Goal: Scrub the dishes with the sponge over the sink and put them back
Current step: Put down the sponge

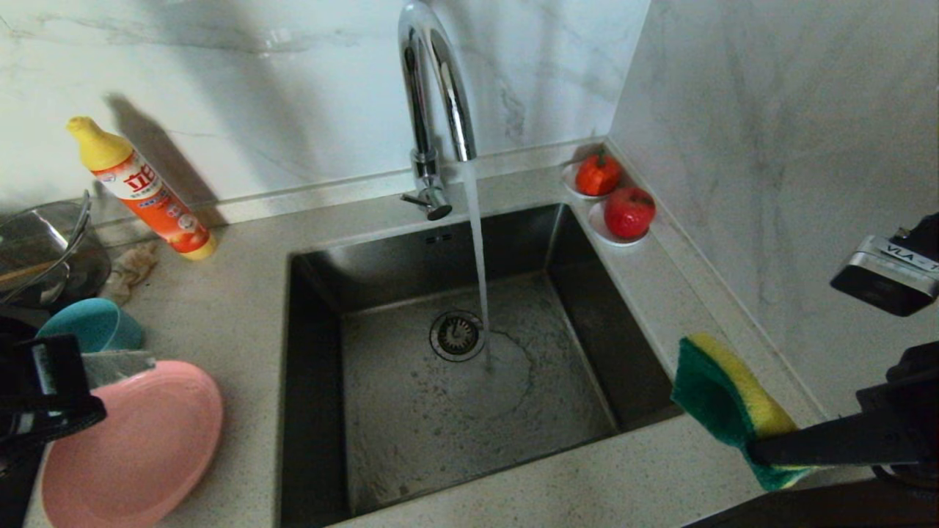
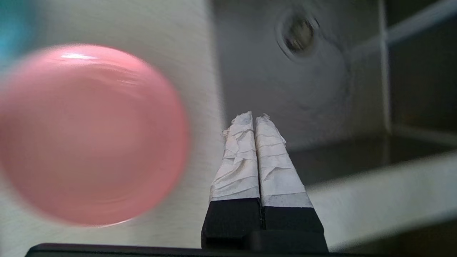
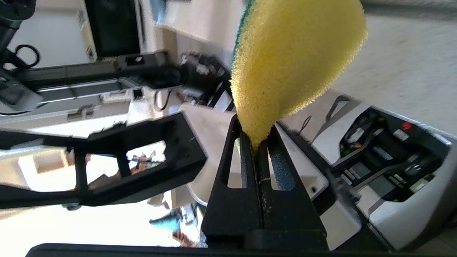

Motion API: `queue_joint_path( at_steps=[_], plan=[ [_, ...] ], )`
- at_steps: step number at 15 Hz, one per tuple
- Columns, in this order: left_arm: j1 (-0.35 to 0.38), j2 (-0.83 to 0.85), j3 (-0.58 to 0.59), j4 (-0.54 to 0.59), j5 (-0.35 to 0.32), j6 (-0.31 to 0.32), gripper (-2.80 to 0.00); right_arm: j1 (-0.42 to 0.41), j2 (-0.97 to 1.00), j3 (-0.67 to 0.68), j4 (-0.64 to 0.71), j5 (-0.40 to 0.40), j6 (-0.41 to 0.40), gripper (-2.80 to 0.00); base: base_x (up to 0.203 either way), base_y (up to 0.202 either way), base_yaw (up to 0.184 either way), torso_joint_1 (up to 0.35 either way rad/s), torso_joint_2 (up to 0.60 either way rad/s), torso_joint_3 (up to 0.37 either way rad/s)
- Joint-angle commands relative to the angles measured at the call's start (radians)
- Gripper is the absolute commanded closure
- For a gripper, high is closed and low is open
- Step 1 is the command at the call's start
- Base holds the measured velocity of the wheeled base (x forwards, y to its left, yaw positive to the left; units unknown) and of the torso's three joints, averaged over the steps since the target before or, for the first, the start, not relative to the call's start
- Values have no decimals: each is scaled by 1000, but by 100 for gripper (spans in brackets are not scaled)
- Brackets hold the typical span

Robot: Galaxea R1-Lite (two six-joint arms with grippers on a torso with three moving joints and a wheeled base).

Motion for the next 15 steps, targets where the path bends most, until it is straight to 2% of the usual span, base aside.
queue_joint_path(
  at_steps=[1, 4, 7, 12, 15],
  plan=[
    [-83, 135, -12, -5, -16, -7, 0, -39, 0, 2, 0, 5, -3, 0, 0, 0, 0, 0, 0, 0],
    [-172, 155, -26, 6, -26, -35, 0, -63, -5, 0, -1, 3, -5, 0, 0, 0, 0, 0, 0, 0],
    [-186, 68, 37, 6, -58, -29, 0, -67, -38, 5, 12, -19, -5, 0, 0, 0, 0, 0, 0, 0],
    [-187, -126, 85, 45, -58, -29, 0, -65, -87, 35, 36, -186, -48, 0, 0, 0, 0, 0, 0, 0],
    [-187, -141, 89, 61, -58, -37, 0, -65, -95, 84, 62, -394, -188, 0, 0, 0, 0, 0, 0, 0]
  ],
)
